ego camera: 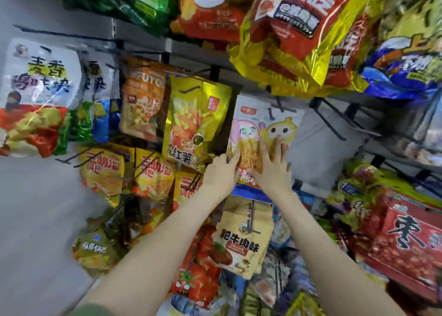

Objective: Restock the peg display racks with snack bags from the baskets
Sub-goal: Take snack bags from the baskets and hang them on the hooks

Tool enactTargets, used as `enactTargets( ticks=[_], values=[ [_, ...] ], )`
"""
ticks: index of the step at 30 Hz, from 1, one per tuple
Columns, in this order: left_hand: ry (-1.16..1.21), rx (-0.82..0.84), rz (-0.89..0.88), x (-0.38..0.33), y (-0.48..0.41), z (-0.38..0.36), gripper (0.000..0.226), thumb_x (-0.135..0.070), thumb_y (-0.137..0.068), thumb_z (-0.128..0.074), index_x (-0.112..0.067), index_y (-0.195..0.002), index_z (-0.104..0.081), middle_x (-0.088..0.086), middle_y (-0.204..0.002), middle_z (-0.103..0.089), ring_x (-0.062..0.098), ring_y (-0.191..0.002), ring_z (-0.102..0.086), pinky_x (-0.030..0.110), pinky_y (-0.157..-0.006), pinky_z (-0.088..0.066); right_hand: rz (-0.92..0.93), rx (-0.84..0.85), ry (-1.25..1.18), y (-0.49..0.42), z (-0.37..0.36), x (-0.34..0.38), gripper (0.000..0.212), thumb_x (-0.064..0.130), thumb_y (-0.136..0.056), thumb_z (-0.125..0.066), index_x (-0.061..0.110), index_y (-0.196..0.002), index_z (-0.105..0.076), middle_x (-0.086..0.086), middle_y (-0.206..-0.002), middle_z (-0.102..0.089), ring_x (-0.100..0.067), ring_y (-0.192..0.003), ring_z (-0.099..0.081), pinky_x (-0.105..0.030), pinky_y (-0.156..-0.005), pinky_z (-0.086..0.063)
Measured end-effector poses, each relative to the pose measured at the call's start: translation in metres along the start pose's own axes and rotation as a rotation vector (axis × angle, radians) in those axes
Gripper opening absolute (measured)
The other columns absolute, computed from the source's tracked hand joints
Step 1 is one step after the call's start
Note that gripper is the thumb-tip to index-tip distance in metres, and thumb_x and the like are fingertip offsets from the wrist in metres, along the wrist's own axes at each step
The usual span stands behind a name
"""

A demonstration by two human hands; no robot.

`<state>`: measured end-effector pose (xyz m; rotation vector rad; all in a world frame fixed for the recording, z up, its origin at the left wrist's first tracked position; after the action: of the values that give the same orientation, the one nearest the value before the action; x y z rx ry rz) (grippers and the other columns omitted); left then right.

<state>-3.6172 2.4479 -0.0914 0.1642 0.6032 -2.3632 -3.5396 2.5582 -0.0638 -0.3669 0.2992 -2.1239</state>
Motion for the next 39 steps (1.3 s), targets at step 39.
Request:
enactTargets(
  ticks=[39],
  values=[
    [-0.218,-0.374,0.221,0.361,0.042,0.194,0.074,-0.052,-0.092,-0.044,-0.026,-0.154,-0.013,0.020,-0.158,-0.014,0.035,-0.147,-0.007,0.056,-0.116,-0.008,-0.153,-0.246,-0.018,-0.057,-0.062,0.230,0.070,0.049,-0.095,-0.044,0.036,-0.152,-0.006,-0.010,-0.161,0.005,-0.031,-0.147,0.001,-0.065,-0.111,-0.010]
  ],
)
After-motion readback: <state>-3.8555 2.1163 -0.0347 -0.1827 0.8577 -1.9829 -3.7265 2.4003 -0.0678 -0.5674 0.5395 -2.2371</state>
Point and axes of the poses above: each hand's wrist, its own y-axis away from the middle knuckle, its own z-axis out of the back of the hand, x = y × z, the point moved 5 cm from there along -y, towards the middle knuckle
